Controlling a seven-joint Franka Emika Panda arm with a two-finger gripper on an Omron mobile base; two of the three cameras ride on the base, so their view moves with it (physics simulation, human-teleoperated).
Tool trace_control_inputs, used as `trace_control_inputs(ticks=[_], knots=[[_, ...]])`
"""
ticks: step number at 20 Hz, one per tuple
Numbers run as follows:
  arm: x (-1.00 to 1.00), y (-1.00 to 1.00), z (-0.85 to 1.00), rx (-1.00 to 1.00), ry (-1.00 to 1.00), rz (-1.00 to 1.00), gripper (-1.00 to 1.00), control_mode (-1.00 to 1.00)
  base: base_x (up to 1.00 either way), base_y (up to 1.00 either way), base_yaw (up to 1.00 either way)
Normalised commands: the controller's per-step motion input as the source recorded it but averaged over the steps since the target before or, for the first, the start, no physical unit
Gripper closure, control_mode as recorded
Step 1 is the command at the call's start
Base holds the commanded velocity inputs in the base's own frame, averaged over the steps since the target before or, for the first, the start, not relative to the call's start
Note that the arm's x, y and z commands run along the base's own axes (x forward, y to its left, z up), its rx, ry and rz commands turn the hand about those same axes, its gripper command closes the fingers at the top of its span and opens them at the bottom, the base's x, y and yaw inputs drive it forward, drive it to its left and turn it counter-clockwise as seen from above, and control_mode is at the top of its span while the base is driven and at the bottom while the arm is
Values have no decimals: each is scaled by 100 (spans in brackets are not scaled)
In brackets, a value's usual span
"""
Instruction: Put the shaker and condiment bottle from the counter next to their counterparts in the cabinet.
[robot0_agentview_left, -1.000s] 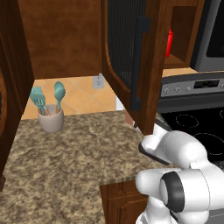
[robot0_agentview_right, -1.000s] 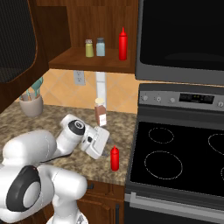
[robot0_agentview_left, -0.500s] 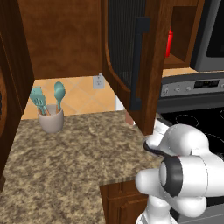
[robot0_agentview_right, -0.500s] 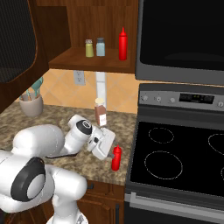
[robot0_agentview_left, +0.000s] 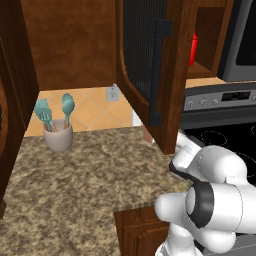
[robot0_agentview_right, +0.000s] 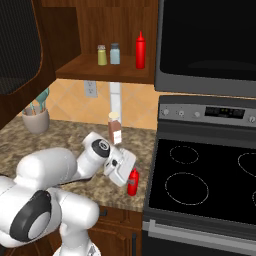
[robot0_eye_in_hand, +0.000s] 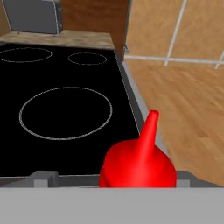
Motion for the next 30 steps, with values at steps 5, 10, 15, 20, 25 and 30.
trace_control_inputs(ticks=[5,10,15,20,25,30], knots=[[-24,0,-9,0,0,0,100,-100,0,0,0],[-6,0,3,0,0,0,100,-100,0,0,0],[0,0,48,0,-2,9,100,-100,0,0,0],[0,0,50,0,-7,25,100,-100,0,0,0],[-5,0,35,0,-9,32,100,-100,0,0,0],[-1,0,34,0,-10,36,100,-100,0,0,0]])
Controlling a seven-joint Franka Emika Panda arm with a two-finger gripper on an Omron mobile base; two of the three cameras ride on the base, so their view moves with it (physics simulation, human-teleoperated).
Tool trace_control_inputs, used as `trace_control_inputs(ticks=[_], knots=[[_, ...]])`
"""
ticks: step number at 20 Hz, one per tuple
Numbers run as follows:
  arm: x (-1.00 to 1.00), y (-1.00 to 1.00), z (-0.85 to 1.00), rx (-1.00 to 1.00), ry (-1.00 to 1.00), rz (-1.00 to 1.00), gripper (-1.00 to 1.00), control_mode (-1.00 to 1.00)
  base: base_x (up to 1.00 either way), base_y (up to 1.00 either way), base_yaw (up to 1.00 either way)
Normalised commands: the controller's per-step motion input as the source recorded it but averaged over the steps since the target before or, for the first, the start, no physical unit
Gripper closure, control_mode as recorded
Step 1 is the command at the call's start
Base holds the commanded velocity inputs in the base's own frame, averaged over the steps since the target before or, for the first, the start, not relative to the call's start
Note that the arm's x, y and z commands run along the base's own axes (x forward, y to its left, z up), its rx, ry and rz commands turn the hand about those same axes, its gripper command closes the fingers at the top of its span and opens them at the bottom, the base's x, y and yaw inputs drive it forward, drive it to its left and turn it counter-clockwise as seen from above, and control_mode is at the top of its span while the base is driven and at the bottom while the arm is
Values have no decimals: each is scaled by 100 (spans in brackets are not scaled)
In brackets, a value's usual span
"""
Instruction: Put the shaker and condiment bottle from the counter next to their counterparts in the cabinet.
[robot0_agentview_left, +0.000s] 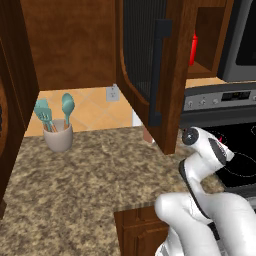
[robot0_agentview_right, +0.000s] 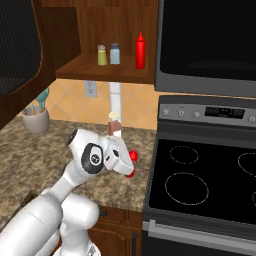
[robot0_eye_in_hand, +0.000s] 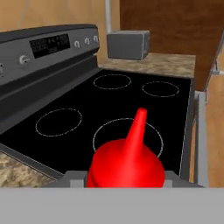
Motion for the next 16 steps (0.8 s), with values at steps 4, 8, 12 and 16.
trace_control_inputs(ticks=[4,8,12,16], knots=[[-4,0,38,0,-11,36,100,-100,0,0,0],[-4,17,46,-1,-13,39,100,-100,0,0,0],[0,45,52,-7,-16,36,100,-100,0,0,0],[-8,44,54,-18,-20,29,100,-100,0,0,0]])
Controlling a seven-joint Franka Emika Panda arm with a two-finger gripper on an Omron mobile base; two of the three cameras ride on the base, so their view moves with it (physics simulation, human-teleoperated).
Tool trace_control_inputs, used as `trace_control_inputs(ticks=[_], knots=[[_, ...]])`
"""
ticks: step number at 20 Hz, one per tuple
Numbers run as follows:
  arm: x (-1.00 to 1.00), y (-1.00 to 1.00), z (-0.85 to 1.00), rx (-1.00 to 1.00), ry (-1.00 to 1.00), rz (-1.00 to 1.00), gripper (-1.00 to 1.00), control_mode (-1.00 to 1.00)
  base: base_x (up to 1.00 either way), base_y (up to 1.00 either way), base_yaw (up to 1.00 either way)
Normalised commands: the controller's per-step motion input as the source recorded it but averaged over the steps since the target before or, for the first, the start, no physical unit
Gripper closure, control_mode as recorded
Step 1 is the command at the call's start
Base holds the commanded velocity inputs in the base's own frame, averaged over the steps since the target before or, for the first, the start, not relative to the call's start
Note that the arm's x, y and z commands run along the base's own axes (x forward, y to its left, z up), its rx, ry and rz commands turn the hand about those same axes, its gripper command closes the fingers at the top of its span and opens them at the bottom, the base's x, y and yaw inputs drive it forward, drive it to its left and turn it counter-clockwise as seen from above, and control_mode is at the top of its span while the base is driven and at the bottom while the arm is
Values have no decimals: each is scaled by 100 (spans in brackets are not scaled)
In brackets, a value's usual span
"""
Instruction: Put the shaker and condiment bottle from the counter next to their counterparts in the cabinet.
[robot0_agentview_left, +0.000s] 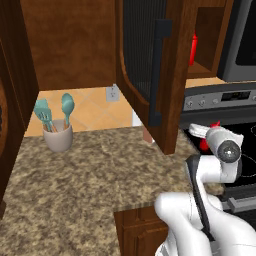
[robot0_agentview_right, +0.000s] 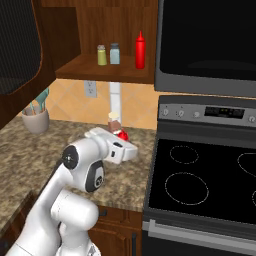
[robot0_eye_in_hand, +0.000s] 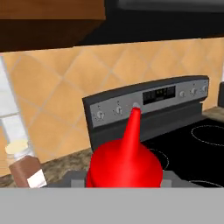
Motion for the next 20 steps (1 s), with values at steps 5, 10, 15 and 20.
trace_control_inputs(ticks=[5,10,15,20], knots=[[-27,33,63,-20,-20,30,100,-100,0,0,0],[-43,36,63,-25,-17,26,100,-100,0,0,0],[-44,44,59,-31,-12,18,100,-100,0,0,0],[-25,58,62,-23,-11,1,100,-100,0,0,0]])
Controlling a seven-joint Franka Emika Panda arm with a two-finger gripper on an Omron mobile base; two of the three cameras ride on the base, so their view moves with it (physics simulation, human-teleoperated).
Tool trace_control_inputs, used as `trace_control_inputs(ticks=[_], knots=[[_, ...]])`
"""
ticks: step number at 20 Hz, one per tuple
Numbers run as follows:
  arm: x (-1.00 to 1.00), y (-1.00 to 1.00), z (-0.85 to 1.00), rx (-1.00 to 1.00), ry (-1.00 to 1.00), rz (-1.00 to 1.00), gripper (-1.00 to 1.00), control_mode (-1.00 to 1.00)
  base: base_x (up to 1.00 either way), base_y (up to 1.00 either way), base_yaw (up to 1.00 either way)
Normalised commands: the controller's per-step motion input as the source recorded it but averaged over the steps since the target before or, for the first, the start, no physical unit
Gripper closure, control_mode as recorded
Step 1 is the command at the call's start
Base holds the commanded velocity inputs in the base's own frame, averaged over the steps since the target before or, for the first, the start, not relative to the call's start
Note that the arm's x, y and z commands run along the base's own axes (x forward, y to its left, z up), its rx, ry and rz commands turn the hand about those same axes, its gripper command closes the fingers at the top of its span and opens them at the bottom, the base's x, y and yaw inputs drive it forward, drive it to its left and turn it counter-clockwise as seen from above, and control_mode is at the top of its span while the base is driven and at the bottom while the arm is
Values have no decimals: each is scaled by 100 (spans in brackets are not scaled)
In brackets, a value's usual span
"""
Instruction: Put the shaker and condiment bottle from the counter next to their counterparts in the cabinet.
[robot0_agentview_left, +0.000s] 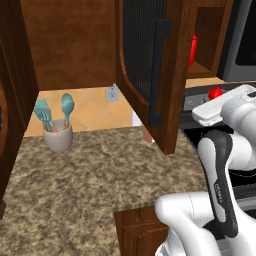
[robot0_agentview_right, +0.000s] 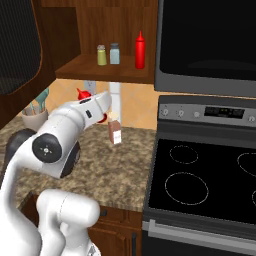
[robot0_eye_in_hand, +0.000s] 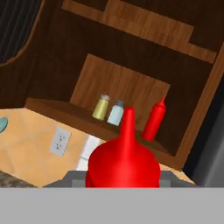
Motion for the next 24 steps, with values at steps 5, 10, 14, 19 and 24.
trace_control_inputs(ticks=[5,10,14,19,24], knots=[[-19,37,60,-9,-17,-5,100,-100,0,0,0],[-8,2,16,0,-4,-3,100,-100,0,0,0],[0,0,26,3,0,-5,100,-100,0,0,0],[0,0,73,9,0,-7,100,-100,0,0,0],[0,-5,54,15,15,-9,100,-100,0,0,0]])
